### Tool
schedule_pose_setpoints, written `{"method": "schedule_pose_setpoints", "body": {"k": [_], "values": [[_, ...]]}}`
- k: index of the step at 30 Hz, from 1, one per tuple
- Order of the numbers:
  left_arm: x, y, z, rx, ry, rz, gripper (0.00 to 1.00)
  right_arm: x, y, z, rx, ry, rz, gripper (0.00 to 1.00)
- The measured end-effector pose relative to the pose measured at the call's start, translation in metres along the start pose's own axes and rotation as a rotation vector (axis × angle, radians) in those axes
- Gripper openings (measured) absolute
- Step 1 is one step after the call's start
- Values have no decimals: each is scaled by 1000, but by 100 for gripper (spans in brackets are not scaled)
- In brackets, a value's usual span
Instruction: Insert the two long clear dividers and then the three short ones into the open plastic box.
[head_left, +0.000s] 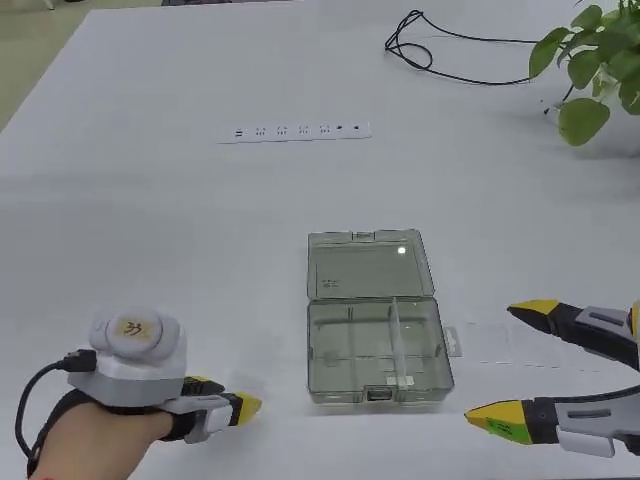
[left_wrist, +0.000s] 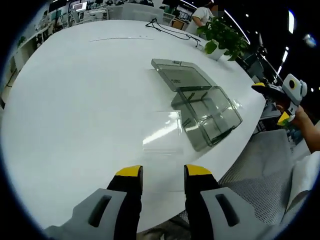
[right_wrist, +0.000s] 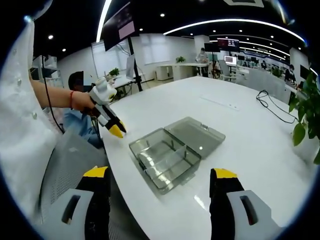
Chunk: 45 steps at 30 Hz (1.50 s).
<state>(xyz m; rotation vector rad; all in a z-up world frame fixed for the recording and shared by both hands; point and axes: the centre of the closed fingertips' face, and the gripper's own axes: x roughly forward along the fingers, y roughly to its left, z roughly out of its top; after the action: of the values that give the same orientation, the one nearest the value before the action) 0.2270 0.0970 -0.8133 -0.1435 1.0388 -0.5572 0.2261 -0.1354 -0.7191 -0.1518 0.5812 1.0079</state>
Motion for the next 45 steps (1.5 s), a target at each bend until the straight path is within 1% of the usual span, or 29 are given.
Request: {"method": "schedule_pose_setpoints", "body": {"k": [2,3,6,8,11,12,14,15,17,23,24,25,27,28,29,31,34,36,37,38,40,42,45], "values": [[-4,-4,6,-6,-32,-14,31,1,1,4,-2,-7,1,81],[-4,-5,7,-9,-36,-15,31,1,1,6,0,-9,3,81],[-9,-11,14,-18,-70,-29,31,3,2,11,-3,-14,4,80],[-14,-18,21,-22,-99,-42,31,4,3,13,-6,-14,6,80],[-17,-26,29,-28,-135,-65,31,6,3,18,-3,-18,9,79],[-19,-30,32,-29,-148,-73,31,6,4,21,-2,-21,9,78],[-20,-34,37,-30,-167,-86,31,8,5,26,5,-30,12,77],[-20,-38,41,-30,-187,-98,31,9,6,29,13,-36,12,76],[-21,-45,46,-41,-212,-118,31,10,7,36,23,-47,15,75],[-23,-58,58,-50,-262,-151,31,16,10,52,33,-66,6,70],[-24,-62,62,-54,-281,-164,31,18,11,57,41,-78,5,69],[-24,-64,65,-58,-290,-172,31,19,11,60,50,-86,7,68],[-25,-69,68,-62,-303,-182,31,22,15,69,92,-121,21,67],[-26,-73,71,-59,-313,-188,31,23,16,74,124,-138,25,66],[-26,-74,73,-60,-320,-193,31,25,16,77,134,-145,26,65],[-27,-82,78,-55,-338,-210,31,29,16,84,161,-164,17,61],[-27,-94,85,-46,-354,-232,31,35,21,95,191,-194,28,55],[-27,-99,88,-39,-362,-239,31,39,24,99,207,-200,28,51],[-28,-104,91,-35,-371,-247,31,41,25,101,220,-203,29,49],[-28,-106,92,-32,-375,-250,31,43,25,102,230,-206,26,47],[-29,-110,96,-24,-386,-253,31,48,26,101,268,-207,16,41],[-29,-115,99,-4,-397,-254,31,52,27,102,306,-216,16,35],[-29,-121,102,28,-402,-254,31,57,30,103,340,-221,18,29]]}}
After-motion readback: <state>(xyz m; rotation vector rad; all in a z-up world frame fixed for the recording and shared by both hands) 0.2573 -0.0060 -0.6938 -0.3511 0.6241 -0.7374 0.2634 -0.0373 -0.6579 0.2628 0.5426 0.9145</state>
